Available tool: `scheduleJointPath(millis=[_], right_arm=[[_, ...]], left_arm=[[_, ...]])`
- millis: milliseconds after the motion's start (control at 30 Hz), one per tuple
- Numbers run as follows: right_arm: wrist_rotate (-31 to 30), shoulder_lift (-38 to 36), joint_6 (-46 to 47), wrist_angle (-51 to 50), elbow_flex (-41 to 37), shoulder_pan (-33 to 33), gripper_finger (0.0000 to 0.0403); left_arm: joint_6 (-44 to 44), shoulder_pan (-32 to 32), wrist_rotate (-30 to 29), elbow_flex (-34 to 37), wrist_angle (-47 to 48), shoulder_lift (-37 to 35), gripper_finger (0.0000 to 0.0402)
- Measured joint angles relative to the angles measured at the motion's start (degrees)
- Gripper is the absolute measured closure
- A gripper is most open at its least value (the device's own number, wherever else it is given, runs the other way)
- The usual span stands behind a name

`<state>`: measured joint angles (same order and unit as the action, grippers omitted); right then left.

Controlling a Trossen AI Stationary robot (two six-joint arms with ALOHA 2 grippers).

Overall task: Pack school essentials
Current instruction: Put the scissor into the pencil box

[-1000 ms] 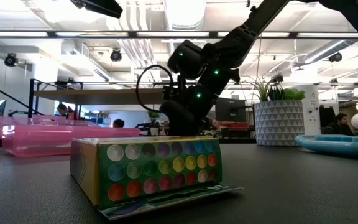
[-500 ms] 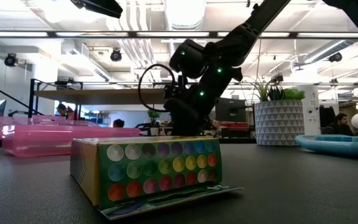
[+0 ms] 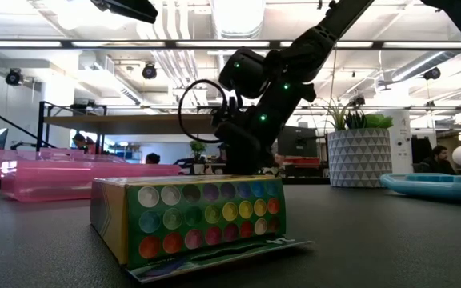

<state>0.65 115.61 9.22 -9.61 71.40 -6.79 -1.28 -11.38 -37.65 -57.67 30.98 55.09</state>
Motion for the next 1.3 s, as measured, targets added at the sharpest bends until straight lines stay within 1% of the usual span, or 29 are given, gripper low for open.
scheduleJointPath(millis=[233,400,567,700,900,1000,1067,1167,1300], right_arm=[[0.16,0.0,1.9,-0.81,-0.01,0.04,0.0378],[2.89,-0.11,4.96,-5.79,0.0,0.3,0.038],[4.3,-1.08,7.37,-11.73,-0.01,1.57,0.038],[6.27,-3.2,8.75,-18.06,-0.05,3.22,0.038],[6.23,-8.69,14.14,-24.96,-0.19,5.65,0.038],[9.53,-11.34,17.88,-28.5,-0.75,7.29,0.0381],[9.99,-12.88,19.08,-28.72,-0.61,8.43,0.0381],[8.23,-14.7,19.52,-29.58,-0.48,9.05,0.0381],[7.48,-15.13,21.34,-29.39,-0.17,10.25,0.0381]], left_arm=[[0.0,0.0,0.0,0.0,0.0,0.0,0.0201],[0.0,0.0,0.0,0.0,0.0,0.0,0.0201],[0.0,-0.06,0.05,0.0,0.0,0.0,0.0201],[-0.45,-0.07,0.28,0.0,0.0,0.0,0.0201],[-2.33,-0.04,0.76,0.0,0.0,0.0,0.0201],[-2.84,-0.04,1.09,0.0,-0.04,0.0,0.0201],[-2.84,-0.04,1.12,0.0,-0.04,0.0,0.0201],[-2.86,-0.04,1.16,0.0,-0.09,0.01,0.0201],[-2.91,-0.04,1.18,0.0,-0.15,0.02,0.0201]])
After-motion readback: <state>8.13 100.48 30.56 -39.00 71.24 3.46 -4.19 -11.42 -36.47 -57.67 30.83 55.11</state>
